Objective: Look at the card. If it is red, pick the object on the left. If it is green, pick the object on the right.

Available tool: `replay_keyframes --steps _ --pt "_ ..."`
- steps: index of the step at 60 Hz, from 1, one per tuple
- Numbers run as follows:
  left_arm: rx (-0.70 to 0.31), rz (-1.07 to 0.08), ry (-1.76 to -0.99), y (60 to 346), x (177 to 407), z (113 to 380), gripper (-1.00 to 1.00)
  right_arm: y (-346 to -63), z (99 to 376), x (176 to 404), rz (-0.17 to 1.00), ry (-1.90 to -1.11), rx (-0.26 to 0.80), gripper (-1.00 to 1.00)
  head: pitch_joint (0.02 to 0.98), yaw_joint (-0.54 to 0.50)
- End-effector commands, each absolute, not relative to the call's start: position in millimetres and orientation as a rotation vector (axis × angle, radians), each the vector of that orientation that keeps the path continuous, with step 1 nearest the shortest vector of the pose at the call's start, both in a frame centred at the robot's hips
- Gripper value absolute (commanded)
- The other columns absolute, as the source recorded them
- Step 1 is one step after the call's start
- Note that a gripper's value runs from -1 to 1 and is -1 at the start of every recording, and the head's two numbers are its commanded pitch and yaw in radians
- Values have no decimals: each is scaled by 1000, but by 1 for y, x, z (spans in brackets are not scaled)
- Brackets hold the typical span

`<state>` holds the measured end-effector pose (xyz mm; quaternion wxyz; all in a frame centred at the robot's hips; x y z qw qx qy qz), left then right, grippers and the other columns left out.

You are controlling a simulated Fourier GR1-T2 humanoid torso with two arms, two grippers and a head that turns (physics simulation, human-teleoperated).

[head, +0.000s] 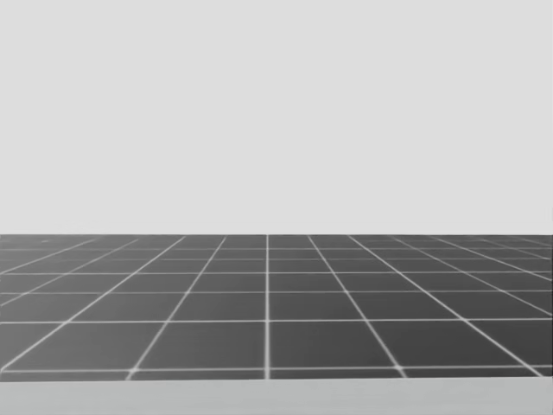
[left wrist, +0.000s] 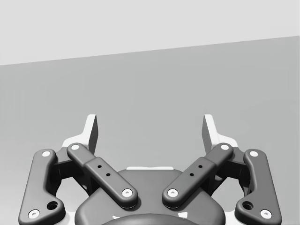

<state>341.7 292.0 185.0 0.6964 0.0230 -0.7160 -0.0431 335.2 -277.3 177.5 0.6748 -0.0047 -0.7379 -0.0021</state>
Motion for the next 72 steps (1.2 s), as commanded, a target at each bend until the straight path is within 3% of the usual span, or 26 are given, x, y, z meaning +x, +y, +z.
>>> replay_keyframes --steps 1,23,72 --pt "56 -98 -1595 292 342 185 -1000 -275 175 333 -18 -1645 -13 -1000 78 -22" --pt "55 -101 -1596 292 342 185 -1000 -276 176 335 2 -1642 -10 -1000 145 -21" --pt "36 -114 -1641 290 340 191 -1000 -279 177 337 -7 -1647 -37 -1000 728 12"
